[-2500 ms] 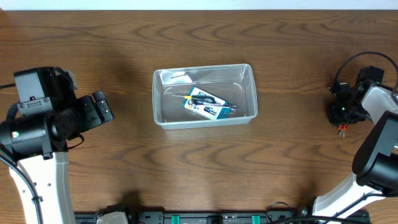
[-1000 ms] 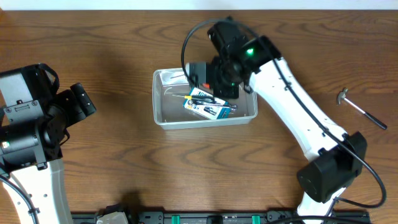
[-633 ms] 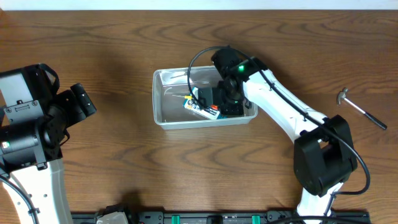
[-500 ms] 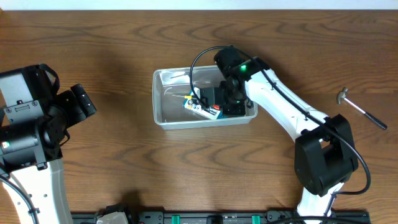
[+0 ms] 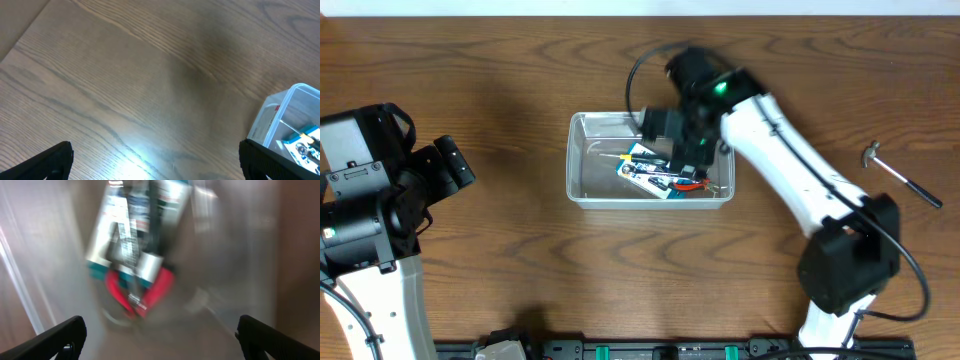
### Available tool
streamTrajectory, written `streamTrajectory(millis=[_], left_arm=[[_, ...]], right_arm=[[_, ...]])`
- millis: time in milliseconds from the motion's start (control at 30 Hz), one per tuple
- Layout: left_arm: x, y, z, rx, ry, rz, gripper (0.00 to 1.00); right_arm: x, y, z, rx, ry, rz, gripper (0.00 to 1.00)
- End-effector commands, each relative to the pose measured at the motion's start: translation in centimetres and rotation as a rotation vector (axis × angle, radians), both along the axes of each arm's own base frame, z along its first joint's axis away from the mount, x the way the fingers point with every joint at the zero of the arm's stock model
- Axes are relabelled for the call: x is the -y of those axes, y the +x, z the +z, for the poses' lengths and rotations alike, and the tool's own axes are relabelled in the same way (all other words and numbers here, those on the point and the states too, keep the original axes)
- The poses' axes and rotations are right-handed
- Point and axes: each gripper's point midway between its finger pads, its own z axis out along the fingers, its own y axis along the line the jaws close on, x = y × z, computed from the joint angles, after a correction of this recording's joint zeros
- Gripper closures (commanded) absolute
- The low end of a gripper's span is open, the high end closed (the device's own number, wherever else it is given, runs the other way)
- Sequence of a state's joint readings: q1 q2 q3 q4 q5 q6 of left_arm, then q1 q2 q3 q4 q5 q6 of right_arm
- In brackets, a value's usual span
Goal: Pack container
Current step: 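Carry the red pliers with the right gripper into the container, then open the right gripper and pull it back toward the hammer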
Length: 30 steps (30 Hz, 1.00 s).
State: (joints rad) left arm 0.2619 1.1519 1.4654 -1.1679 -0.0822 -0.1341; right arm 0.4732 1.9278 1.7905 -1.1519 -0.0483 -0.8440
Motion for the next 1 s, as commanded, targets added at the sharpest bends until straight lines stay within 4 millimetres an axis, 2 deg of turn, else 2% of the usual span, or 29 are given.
streamTrajectory(millis=[0, 67, 133, 267, 400, 500, 567, 767, 833, 967], left_arm=[[-0.3, -0.1, 0.7, 0.019, 0.006, 0.019, 0.02], [-0.3, -0.1, 0.7, 0.019, 0.006, 0.019, 0.02], [-0.3, -0.1, 0.7, 0.019, 0.006, 0.019, 0.02], [-0.3, -0.1, 0.7, 0.018, 0.005, 0.019, 0.02], [-0.2, -0.1, 0.7, 0.022, -0.003, 0.025, 0.02], [-0.2, -0.1, 0.7, 0.023, -0.003, 0.025, 0.02], [-0.2, 0.0, 0.7, 0.026, -0.002, 0.025, 0.02], [-0.2, -0.1, 0.6, 0.022, -0.002, 0.025, 0.02], [-0.3, 0.0, 0.7, 0.026, -0.001, 0.025, 0.02], [-0.3, 0.1, 0.7, 0.028, -0.001, 0.025, 0.02]], right_arm=[[7.1, 3.5, 8.4, 0.218, 0.019, -0.266, 0.01], [11.3, 4.4, 10.5, 0.263, 0.042, -0.398, 0.01], [16.8, 4.8, 11.4, 0.281, 0.055, -0.572, 0.01], [26.8, 4.3, 11.6, 0.282, 0.072, -0.893, 0.01], [33.9, 2.5, 11.1, 0.264, 0.105, -1.066, 0.01], [37.0, 1.3, 10.4, 0.241, 0.122, -1.066, 0.01], [38.3, 0.6, 9.7, 0.227, 0.127, -1.036, 0.01], [38.8, -0.6, 6.7, 0.172, 0.054, -0.724, 0.01], [38.8, -0.5, 4.9, 0.139, 0.015, -0.593, 0.05], [39.3, -0.1, 1.6, 0.058, 0.013, -0.589, 0.05]])
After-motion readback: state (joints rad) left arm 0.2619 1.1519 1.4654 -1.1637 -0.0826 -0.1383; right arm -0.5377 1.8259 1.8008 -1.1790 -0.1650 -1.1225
